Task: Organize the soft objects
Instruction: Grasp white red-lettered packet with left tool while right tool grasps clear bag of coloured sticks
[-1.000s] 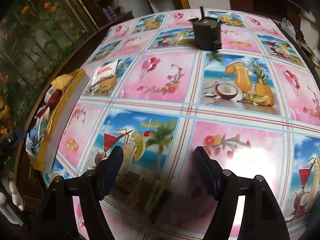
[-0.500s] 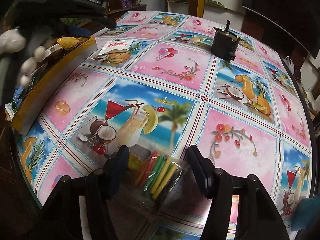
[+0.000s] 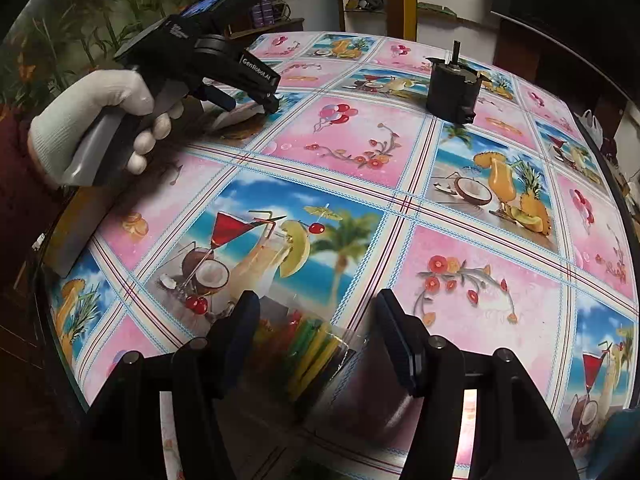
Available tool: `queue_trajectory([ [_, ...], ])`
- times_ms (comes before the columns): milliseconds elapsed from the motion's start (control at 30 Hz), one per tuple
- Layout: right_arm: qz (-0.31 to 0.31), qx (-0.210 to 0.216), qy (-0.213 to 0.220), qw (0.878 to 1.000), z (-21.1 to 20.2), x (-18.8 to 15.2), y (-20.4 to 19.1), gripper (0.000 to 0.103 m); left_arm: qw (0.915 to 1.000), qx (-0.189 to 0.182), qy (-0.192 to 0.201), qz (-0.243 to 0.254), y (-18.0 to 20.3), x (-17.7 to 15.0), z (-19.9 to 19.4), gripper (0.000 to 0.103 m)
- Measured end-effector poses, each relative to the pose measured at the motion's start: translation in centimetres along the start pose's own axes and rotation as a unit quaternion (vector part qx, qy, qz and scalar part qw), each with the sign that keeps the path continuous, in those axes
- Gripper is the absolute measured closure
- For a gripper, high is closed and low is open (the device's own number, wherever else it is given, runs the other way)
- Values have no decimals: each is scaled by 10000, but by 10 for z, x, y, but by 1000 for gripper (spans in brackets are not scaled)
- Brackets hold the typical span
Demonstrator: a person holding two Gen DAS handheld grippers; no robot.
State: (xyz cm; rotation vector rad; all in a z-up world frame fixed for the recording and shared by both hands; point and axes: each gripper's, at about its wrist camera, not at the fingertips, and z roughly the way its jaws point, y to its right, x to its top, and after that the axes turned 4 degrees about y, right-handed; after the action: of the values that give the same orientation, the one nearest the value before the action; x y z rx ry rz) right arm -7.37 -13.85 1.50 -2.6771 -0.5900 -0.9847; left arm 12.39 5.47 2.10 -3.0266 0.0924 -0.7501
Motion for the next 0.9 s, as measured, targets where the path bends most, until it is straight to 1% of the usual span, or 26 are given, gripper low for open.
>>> queue_trajectory([
  [33, 29, 62, -5, 10000, 0, 0, 1, 43, 9999, -13, 12, 170, 7, -7, -5, 57],
  [100, 30, 69, -5, 10000, -1, -1, 2, 43, 9990, -146, -30, 413, 18, -23, -15, 58],
  [133, 34, 63, 0, 10000, -2, -2, 3, 43, 9983, -242, -22, 521, 24, -33, -22, 61],
  [200, 38, 5, 18, 10000, -5, -4, 6, 51, 9973, -410, 19, 602, 33, -45, -32, 67],
  [267, 125, 20, 34, 9999, -9, -7, 11, 64, 9961, -682, 125, 547, 36, -57, -47, 75],
  [300, 188, 51, 37, 9998, -12, -9, 13, 67, 9952, -827, 177, 495, 36, -61, -54, 76],
  [367, 420, 224, 43, 9989, -16, -13, 22, 75, 9921, -1149, 294, 399, 36, -71, -70, 81],
  [433, 627, 329, 77, 9975, -21, -17, 29, 79, 9891, -1388, 389, 315, 36, -78, -84, 84],
  [500, 781, 329, 132, 9963, -25, -19, 35, 81, 9838, -1711, 490, 204, 31, -86, -97, 85],
  [533, 833, 324, 158, 9959, -28, -19, 36, 81, 9816, -1815, 566, 183, 29, -90, -104, 85],
  [600, 908, 435, 171, 9948, -32, -20, 36, 82, 9802, -1845, 693, 171, 26, -98, -115, 85],
  [633, 894, 449, 168, 9948, -34, -21, 34, 82, 9805, -1837, 678, 173, 24, -101, -117, 85],
  [667, 829, 427, 134, 9955, -35, -21, 32, 82, 9826, -1739, 610, 214, 23, -104, -116, 85],
  [733, 696, 526, -5, 9962, -32, -23, 27, 81, 9853, -1593, 546, 297, 22, -112, -113, 85],
  [800, 843, 640, 6, 9944, -33, -26, 29, 81, 9870, -1508, 530, 192, 16, -117, -108, 81],
  [833, 922, 663, -16, 9935, -33, -27, 30, 78, 9880, -1444, 541, 74, 13, -115, -106, 73],
  [867, 989, 657, -21, 9929, -33, -28, 30, 70, 9891, -1362, 558, -44, 8, -114, -103, 56],
  [900, 1047, 630, -14, 9925, -35, -29, 32, 65, 9901, -1258, 601, -161, 3, -111, -100, 47],
])
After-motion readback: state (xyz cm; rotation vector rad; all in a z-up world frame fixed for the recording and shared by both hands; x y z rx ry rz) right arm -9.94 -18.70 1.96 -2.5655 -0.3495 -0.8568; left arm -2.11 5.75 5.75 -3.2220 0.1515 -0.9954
